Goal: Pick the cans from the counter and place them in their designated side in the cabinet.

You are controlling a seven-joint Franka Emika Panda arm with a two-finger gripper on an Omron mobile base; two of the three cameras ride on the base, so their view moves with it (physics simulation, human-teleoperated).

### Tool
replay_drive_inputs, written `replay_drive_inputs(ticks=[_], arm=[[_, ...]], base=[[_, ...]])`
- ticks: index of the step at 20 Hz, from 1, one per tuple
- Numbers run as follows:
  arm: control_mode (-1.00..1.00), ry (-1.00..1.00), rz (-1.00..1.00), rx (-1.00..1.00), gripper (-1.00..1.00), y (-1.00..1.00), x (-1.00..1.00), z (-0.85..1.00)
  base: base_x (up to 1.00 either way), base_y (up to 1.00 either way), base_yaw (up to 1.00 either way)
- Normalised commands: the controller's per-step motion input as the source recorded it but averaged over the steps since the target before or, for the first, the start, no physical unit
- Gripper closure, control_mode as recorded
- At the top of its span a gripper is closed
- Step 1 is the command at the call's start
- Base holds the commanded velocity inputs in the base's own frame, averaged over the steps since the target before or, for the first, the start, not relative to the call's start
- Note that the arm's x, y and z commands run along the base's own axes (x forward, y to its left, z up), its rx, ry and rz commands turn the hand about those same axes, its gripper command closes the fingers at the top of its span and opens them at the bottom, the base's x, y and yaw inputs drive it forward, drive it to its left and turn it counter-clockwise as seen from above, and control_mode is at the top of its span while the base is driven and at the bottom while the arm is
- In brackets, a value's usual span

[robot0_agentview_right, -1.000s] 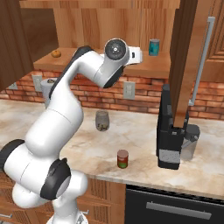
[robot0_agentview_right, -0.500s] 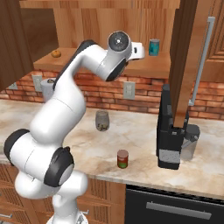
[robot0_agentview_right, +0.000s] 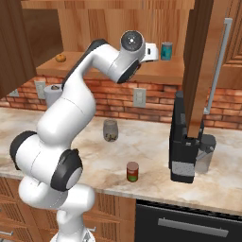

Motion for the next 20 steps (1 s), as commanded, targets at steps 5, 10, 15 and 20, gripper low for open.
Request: replay_drive_inputs(ticks=[5, 10, 15, 20], arm=[[-1.00, 0.00, 0.00, 0.00, 1.00, -0.08, 0.24, 0.00], [-1.00, 0.00, 0.00, 0.00, 1.00, -0.12, 0.22, 0.00], [-1.00, 0.00, 0.00, 0.00, 1.00, -0.15, 0.21, 0.00], [-1.00, 0.00, 0.00, 0.00, 1.00, -0.12, 0.17, 0.00]], base=[[0.00, 0.00, 0.00], [0.00, 0.00, 0.00], [0.00, 0.00, 0.00], [0.00, 0.00, 0.00]])
